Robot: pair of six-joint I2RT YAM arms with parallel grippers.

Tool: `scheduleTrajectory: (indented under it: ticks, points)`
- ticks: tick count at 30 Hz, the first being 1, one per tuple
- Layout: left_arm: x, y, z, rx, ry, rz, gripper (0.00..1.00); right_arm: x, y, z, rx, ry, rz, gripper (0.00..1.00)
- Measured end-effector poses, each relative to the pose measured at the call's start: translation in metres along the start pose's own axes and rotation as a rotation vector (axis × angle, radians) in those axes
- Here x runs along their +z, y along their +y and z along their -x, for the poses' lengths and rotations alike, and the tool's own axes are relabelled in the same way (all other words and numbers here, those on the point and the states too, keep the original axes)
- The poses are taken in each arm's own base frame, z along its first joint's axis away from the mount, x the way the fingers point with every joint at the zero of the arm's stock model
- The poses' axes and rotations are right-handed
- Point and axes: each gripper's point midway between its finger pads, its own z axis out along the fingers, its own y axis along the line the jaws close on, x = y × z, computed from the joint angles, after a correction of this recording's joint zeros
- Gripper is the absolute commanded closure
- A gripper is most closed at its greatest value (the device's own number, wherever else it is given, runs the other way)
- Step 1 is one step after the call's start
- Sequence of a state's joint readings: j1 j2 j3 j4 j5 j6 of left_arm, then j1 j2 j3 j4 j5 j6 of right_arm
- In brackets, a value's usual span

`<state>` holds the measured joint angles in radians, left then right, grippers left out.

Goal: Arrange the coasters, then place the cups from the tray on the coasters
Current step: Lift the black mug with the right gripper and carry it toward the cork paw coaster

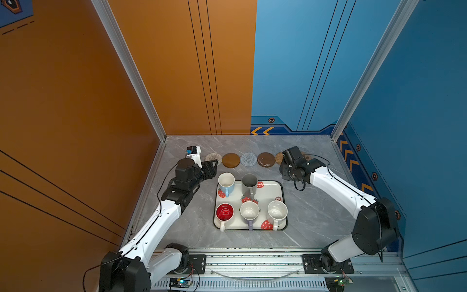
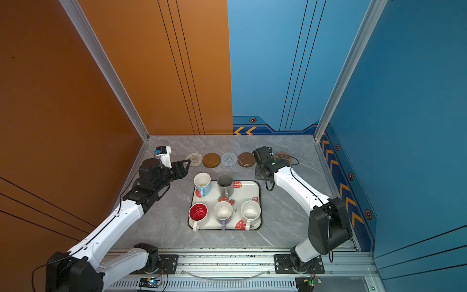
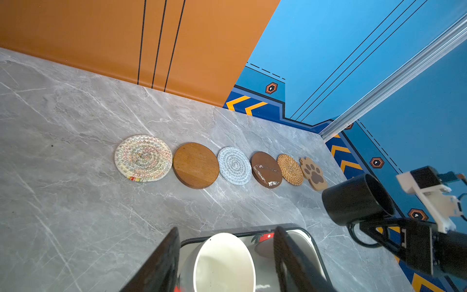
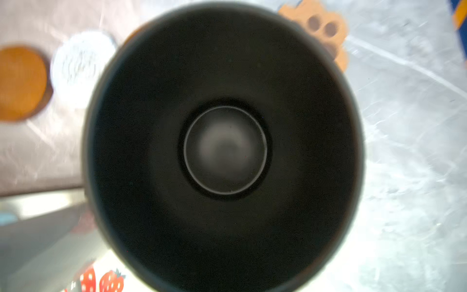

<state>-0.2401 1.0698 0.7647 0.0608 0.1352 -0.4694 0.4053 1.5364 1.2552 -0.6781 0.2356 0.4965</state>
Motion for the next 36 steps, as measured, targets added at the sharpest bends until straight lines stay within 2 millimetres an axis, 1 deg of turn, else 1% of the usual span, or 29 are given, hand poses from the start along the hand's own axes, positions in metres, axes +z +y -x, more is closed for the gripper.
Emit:
scheduleTrajectory:
  ticks: [3,6,8,11,16,21,25,27,32,36]
  points:
    - [0.000,0.001,0.000,-0.001,-0.001,0.002,0.40,-0.002,-0.019,0.023,0.043,-0.032,-0.020,1.00]
    - [0.001,0.003,0.001,-0.003,-0.002,0.008,0.40,0.002,-0.037,0.045,0.085,-0.052,-0.042,1.00]
    - [0.002,0.005,0.000,-0.004,0.001,0.012,0.40,0.012,-0.047,0.055,0.109,-0.050,-0.053,1.00]
    - [0.004,0.006,-0.001,-0.006,0.007,0.013,0.40,0.030,-0.060,0.063,0.137,-0.033,-0.076,1.00]
    - [0.004,0.007,-0.001,-0.007,0.008,0.015,0.40,0.070,-0.079,0.074,0.162,0.016,-0.109,1.00]
    - [0.004,0.009,-0.001,-0.009,0.006,0.019,0.40,0.095,-0.089,0.092,0.181,0.024,-0.110,1.00]
    - [0.004,0.009,-0.001,-0.008,0.007,0.020,0.40,0.107,-0.094,0.106,0.188,0.013,-0.110,1.00]
    - [0.004,0.009,-0.001,-0.008,0.007,0.020,0.40,0.110,-0.095,0.110,0.187,0.011,-0.106,1.00]
    - [0.004,0.009,-0.001,-0.009,0.009,0.021,0.40,0.122,-0.092,0.113,0.190,0.017,-0.091,1.00]
    - [0.004,0.009,-0.002,-0.009,0.010,0.022,0.40,0.133,-0.091,0.107,0.191,0.042,-0.084,1.00]
